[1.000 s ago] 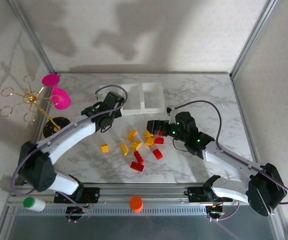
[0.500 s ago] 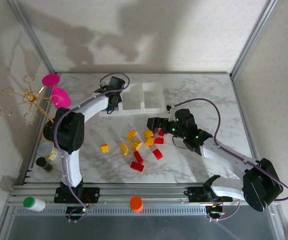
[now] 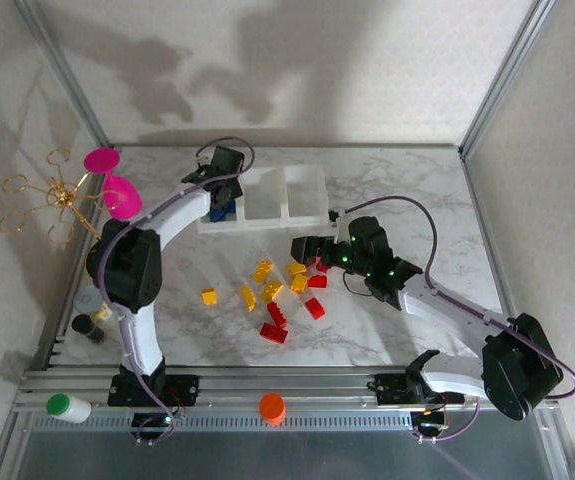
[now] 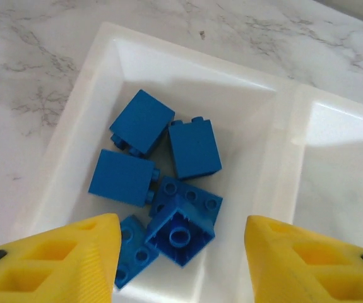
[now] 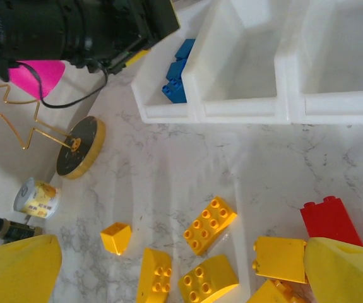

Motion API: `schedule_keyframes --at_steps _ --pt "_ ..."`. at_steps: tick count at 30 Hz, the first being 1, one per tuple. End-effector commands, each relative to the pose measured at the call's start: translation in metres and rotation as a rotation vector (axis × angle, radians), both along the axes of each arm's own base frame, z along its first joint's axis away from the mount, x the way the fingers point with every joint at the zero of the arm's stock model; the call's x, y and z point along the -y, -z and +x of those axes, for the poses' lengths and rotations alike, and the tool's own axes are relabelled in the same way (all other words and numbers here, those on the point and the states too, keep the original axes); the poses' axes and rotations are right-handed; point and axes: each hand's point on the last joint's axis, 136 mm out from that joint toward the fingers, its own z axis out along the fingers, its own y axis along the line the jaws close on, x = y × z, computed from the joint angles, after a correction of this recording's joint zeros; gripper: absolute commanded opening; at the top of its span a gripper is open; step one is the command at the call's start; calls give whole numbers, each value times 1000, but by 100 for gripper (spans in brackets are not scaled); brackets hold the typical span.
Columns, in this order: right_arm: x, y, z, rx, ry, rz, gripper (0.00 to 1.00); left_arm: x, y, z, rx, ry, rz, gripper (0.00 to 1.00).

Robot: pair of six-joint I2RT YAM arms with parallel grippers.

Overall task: Sort the legos into containers by color
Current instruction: Place the lego in the container, then pick up the lego from the bottom-left of the table.

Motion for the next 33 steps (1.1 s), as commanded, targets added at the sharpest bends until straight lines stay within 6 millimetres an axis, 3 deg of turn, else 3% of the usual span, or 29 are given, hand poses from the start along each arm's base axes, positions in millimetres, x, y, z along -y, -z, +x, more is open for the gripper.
schedule_keyframes --at_steps 1,8,9,16,21,26,29,33 --pt "-3 -1 -1 22 -28 -8 99 9 -34 -19 69 33 -71 54" --pt "-13 10 -13 22 -88 -39 99 20 -54 -70 104 81 -117 56" --pt "-22 12 -23 28 -126 -55 99 21 -55 -80 109 87 -122 56" --pt "-39 35 -44 43 -187 -153 99 16 -43 -150 88 82 -97 58" --pt "-49 49 -63 15 -232 -136 99 -2 -9 -201 3 52 -97 61" --pt "-53 60 -76 -9 -242 -103 99 -9 35 -244 -118 44 -93 63" --pt "-55 66 -78 -23 -237 -108 99 -5 54 -261 -168 50 -106 64" --pt "-58 69 -77 -31 -234 -110 99 1 74 -269 -219 80 -84 66"
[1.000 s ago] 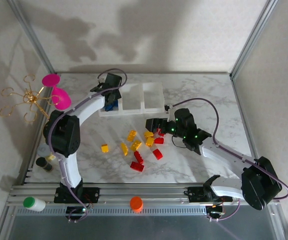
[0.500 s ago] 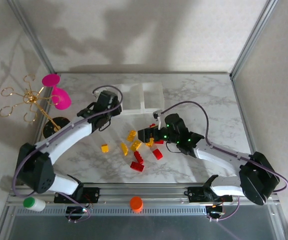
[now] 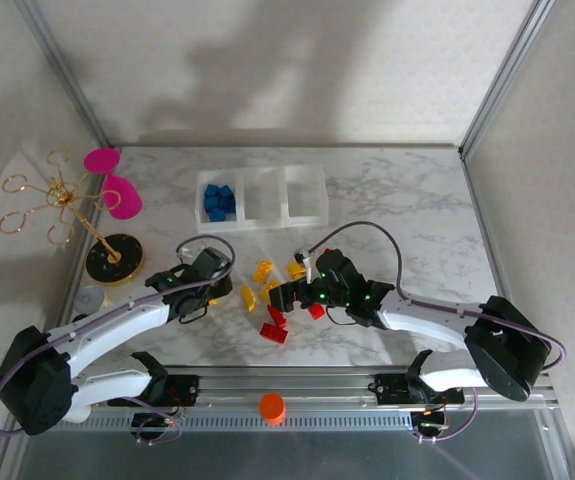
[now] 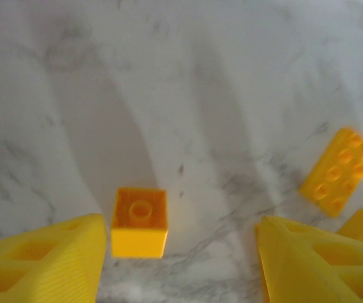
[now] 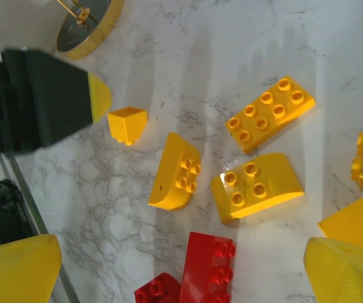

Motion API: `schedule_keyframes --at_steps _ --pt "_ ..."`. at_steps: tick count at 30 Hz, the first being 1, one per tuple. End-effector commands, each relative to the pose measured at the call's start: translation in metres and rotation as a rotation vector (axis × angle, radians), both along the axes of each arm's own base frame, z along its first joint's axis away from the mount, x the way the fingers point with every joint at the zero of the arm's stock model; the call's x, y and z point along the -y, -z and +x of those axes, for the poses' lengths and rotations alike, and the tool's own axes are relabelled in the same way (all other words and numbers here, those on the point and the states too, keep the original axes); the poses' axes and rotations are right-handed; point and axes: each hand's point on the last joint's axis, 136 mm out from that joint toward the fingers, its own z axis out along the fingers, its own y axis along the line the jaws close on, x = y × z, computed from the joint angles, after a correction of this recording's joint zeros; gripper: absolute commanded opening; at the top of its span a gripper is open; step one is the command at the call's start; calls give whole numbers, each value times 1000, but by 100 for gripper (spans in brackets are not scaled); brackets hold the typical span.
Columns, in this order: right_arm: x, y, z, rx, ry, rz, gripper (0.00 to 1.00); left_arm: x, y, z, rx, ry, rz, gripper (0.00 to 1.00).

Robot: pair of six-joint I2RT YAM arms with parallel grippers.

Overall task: Sort the legos into containers by color
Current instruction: Pick up the lego from the bottom-left of the table.

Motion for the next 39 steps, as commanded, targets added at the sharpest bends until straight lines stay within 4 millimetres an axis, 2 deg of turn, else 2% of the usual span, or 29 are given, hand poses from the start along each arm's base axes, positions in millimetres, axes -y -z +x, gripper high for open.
schedule_keyframes --at_steps 1,3,9,13,19,25,28,32,37,39 --pt "-6 -3 4 14 21 23 99 0 14 -7 -45 -11 15 66" --pt "-7 -4 5 15 18 21 99 3 21 -5 -56 8 30 66" --pt "-4 -8 7 31 36 21 99 -12 32 0 -51 -40 133 61" --pt "-4 -7 8 32 41 19 99 -10 41 3 -54 -39 138 59" --pt "-3 -9 8 32 43 24 99 -9 49 7 -63 -37 156 48" --pt "-1 -14 10 41 59 21 99 -9 42 9 -53 -28 167 34" --pt "1 -17 14 48 79 3 99 -9 28 12 -34 -29 172 32" --pt "8 -29 23 75 122 1 99 0 -10 26 55 -19 123 32" --pt "27 -32 46 63 224 -14 99 29 -58 61 159 32 71 33" --pt "35 -34 56 48 258 3 98 42 -76 82 191 48 80 33"
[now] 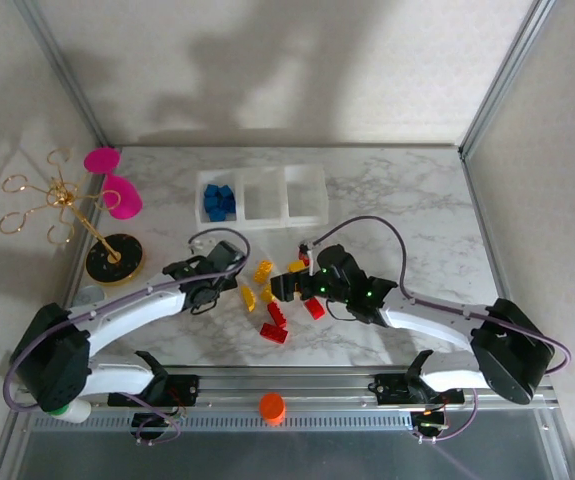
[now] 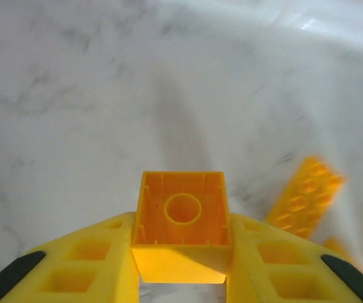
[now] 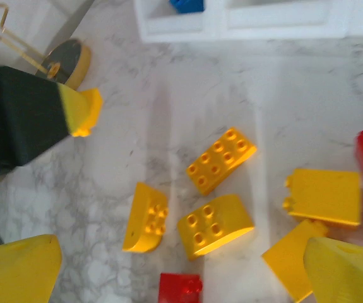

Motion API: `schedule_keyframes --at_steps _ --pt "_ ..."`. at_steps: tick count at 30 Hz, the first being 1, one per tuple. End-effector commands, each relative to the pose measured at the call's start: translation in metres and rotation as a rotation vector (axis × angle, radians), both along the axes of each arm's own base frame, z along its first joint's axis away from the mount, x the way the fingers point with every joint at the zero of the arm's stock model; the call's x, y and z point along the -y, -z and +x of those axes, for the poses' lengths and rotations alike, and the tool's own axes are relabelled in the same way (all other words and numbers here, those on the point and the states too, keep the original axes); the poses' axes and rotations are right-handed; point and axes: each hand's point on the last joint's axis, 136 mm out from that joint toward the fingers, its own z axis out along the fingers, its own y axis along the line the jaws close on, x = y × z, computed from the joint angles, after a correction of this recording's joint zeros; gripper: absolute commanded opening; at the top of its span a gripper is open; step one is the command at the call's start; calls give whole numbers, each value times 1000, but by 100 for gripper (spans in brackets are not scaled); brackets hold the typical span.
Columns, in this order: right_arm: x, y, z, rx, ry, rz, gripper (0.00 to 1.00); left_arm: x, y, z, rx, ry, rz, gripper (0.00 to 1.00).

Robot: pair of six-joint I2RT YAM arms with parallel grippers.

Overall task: Sort the legos into containers by color
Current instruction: Pick up the lego from the bottom-left of the table, then place the lego in the container.

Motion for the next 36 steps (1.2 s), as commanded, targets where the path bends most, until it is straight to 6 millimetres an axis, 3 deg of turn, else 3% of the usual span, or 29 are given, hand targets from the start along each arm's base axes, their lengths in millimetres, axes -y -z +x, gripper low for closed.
schedule_keyframes --at_steps 1,4,10,15,20,25,29,32,36 --pt "15 -13 21 -6 90 26 99 13 -29 33 67 26 56 33" --pt "27 -17 34 -9 137 35 99 32 -40 70 94 52 60 33" --pt "49 -28 55 14 214 57 98 50 -40 145 108 44 68 32" --pt "60 -25 64 19 246 18 99 59 -21 192 100 42 30 32" --pt "61 -18 69 21 243 -45 99 71 6 218 68 54 23 37" --pt "53 -12 71 0 207 -84 99 70 1 231 71 43 48 52" --pt "44 -14 68 25 160 -142 99 70 -27 227 100 58 -1 61" --pt "34 -15 58 32 108 -191 98 65 -54 207 125 70 -53 63" --pt "23 -15 45 36 49 -261 98 53 -81 160 163 88 -155 68"
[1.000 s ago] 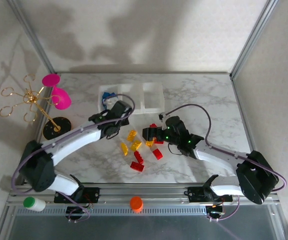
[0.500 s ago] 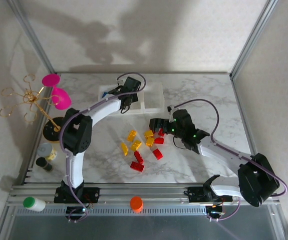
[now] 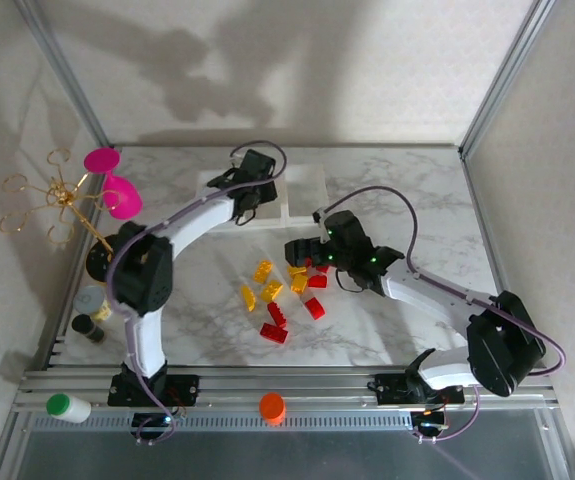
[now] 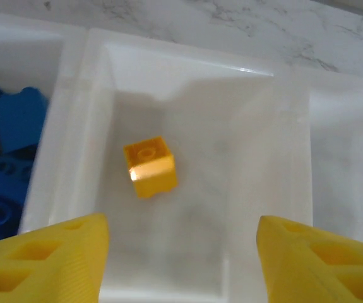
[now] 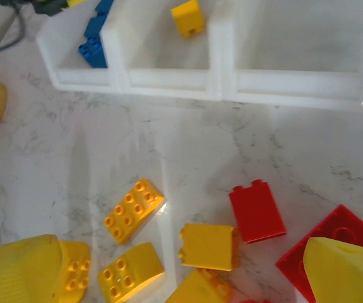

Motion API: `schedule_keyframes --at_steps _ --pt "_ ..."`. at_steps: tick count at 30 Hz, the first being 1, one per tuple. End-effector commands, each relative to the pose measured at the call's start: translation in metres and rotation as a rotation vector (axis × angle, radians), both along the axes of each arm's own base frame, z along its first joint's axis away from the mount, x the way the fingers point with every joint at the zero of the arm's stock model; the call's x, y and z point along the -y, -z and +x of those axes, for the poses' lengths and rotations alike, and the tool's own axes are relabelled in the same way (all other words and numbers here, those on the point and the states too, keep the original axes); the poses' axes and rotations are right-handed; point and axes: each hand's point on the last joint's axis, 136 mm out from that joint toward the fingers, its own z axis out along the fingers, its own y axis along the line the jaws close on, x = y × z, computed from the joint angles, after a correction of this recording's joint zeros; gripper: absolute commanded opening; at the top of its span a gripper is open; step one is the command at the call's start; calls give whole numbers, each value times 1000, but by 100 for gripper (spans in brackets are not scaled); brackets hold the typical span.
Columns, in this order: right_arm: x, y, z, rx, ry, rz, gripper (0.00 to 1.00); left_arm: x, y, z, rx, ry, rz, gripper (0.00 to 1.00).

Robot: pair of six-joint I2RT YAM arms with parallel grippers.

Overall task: Sort the legos into containers by color
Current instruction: Place the lego in the container, then pick up the lego from the bottom-center of the table.

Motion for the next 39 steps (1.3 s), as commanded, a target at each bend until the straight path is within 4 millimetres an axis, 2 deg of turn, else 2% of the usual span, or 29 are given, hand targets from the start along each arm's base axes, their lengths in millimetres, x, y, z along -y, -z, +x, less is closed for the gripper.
schedule_keyframes --at_steps 1,5,10,13,18,20,24,31,39 --pt "-4 1 -10 -2 -49 -92 99 -10 -49 -35 70 11 -119 70" --pt "-15 0 -24 -41 -86 -105 98 -35 -41 -90 25 18 -123 75" --pt "-36 4 -41 -97 -125 -100 96 -67 -28 -156 -22 3 -125 90" --pt "-51 9 -48 -115 -151 -111 94 -78 -18 -186 -37 -9 -172 99" --pt "-75 19 -58 -139 -185 -128 89 -95 -1 -223 -75 -31 -188 99" --pt "-85 26 -62 -156 -193 -130 86 -103 4 -233 -84 -59 -192 100" --pt "-107 41 -69 -186 -198 -143 78 -105 14 -247 -113 -69 -228 100" --pt "-139 74 -82 -219 -208 -208 66 -113 18 -260 -114 -116 -266 100" --pt "-149 101 -77 -220 -168 -273 53 -123 13 -267 -89 -164 -287 100"
